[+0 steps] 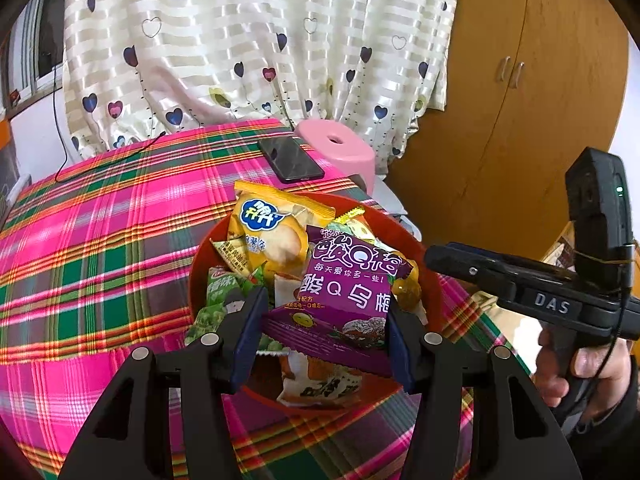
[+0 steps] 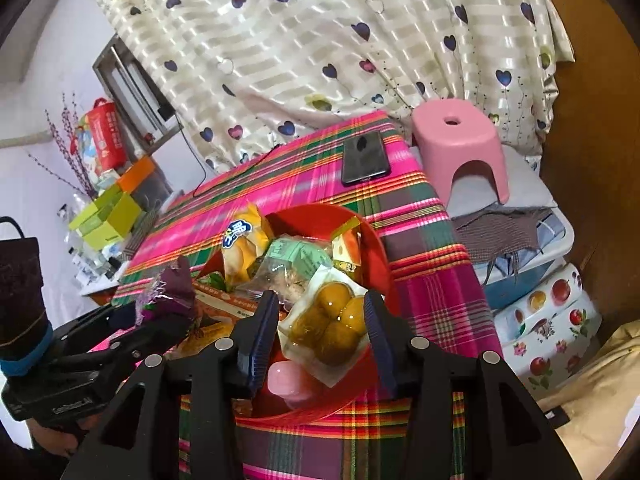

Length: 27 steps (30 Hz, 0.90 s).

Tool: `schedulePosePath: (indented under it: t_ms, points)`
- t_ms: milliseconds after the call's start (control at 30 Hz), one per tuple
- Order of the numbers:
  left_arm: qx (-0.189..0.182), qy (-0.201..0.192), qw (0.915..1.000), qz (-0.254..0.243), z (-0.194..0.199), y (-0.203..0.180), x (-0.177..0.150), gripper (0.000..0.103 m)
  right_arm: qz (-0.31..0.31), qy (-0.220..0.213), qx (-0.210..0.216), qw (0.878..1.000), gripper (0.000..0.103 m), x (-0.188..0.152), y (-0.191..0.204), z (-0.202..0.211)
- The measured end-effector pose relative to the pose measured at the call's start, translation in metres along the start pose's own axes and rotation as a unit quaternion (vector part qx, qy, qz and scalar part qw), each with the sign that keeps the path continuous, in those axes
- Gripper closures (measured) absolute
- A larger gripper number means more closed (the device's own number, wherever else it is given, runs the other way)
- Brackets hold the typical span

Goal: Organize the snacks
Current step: 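Lower the purple bag and pastry tray into the basket and open both grippers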

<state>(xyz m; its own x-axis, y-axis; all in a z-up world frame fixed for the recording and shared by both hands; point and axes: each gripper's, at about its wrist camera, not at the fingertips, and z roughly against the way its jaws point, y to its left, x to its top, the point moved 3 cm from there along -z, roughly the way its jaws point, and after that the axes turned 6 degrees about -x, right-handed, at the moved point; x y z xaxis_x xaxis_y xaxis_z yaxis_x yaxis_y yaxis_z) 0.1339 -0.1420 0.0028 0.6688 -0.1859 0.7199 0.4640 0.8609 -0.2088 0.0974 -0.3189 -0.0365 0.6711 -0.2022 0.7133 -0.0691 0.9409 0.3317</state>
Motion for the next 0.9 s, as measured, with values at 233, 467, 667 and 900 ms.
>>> schedulePosePath:
  t_ms: [233,467,667,900]
  points:
    - [0.012,0.005,0.9998,-0.015,-0.014,-0.004,0.006,0.047,-0.001,0.009,0.003,1.0,0.06,-0.004,-0.001,-0.001]
    - [0.024,0.007,0.9991,-0.033,-0.025,-0.009,0.012,0.047,0.004,0.007,0.003,1.0,0.06,-0.004,0.004,0.001]
    - [0.023,0.001,0.9988,-0.043,-0.029,-0.013,0.015,0.041,0.005,0.007,0.002,1.0,0.06,-0.003,0.004,0.001]
    - [0.008,-0.007,0.9991,-0.04,-0.025,-0.015,0.015,0.04,0.01,0.009,0.0,1.0,0.06,-0.002,0.003,0.004]
